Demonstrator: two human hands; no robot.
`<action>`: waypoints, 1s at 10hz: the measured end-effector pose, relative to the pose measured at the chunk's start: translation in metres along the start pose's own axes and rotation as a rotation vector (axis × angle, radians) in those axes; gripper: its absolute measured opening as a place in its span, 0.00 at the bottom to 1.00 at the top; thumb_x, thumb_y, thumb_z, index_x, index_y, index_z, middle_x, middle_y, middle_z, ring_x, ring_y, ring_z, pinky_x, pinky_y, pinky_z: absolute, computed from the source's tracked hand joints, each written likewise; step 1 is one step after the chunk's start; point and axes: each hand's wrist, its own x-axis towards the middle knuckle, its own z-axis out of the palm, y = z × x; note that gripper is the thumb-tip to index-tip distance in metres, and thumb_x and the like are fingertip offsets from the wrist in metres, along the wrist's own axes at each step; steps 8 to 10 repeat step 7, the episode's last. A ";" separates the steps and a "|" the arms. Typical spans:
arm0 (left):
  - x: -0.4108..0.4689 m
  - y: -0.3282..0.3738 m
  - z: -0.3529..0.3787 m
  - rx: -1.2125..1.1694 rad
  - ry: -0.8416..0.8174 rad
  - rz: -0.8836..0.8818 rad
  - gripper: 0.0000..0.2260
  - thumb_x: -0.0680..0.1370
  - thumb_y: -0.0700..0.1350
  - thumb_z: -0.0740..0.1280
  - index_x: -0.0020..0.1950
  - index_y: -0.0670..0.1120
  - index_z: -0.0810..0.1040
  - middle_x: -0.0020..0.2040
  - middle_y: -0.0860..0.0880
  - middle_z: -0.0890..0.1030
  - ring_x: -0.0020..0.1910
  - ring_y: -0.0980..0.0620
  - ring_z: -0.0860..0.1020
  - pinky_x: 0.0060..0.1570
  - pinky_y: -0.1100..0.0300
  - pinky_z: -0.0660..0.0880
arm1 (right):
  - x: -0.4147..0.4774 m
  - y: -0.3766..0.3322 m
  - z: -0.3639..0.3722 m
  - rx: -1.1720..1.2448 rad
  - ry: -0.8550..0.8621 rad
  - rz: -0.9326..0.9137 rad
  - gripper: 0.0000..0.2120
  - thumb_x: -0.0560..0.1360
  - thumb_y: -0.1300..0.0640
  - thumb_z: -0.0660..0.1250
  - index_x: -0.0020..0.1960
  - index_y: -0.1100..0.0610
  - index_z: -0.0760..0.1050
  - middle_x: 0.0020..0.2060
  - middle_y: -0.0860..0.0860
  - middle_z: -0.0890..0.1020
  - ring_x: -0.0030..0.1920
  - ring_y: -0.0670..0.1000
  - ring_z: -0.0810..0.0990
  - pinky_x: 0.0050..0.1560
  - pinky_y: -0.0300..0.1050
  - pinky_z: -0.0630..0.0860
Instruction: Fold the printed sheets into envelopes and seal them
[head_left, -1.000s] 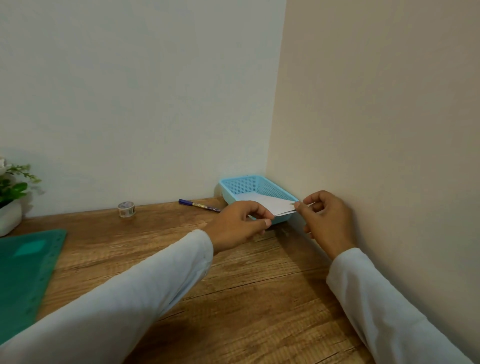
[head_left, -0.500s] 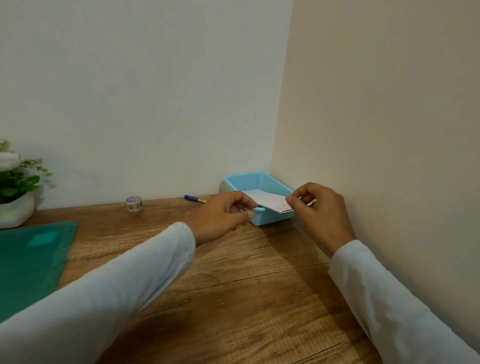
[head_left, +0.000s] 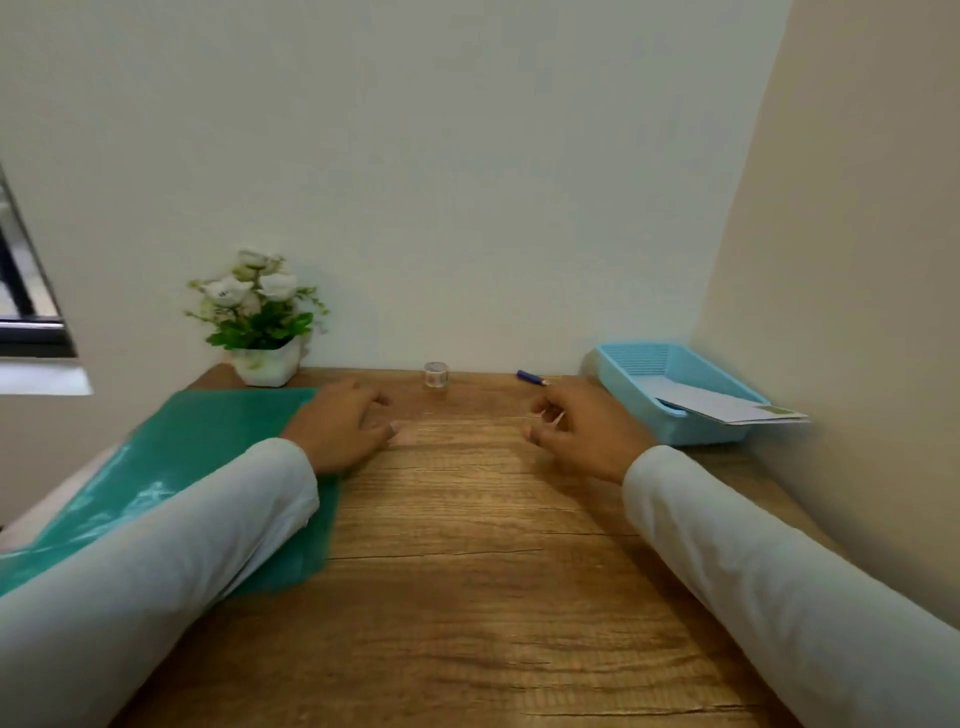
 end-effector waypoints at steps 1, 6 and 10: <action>-0.007 -0.040 0.008 0.215 -0.090 -0.180 0.33 0.78 0.69 0.54 0.77 0.51 0.63 0.77 0.44 0.64 0.75 0.43 0.63 0.73 0.42 0.62 | 0.017 -0.017 0.030 -0.102 -0.196 -0.035 0.23 0.77 0.37 0.67 0.68 0.47 0.74 0.60 0.43 0.78 0.62 0.49 0.77 0.61 0.49 0.76; -0.003 -0.025 0.001 0.240 -0.201 -0.002 0.57 0.59 0.82 0.31 0.80 0.51 0.56 0.79 0.46 0.60 0.77 0.45 0.59 0.74 0.42 0.60 | 0.055 -0.024 0.055 -0.245 -0.235 -0.153 0.26 0.78 0.31 0.59 0.66 0.47 0.74 0.62 0.47 0.76 0.62 0.53 0.75 0.63 0.54 0.73; 0.030 -0.017 -0.011 0.203 -0.117 0.034 0.53 0.63 0.81 0.35 0.78 0.50 0.59 0.77 0.45 0.63 0.75 0.44 0.62 0.73 0.43 0.63 | 0.078 -0.024 0.047 -0.243 -0.191 -0.147 0.27 0.78 0.32 0.60 0.70 0.47 0.72 0.65 0.49 0.75 0.63 0.54 0.76 0.63 0.55 0.75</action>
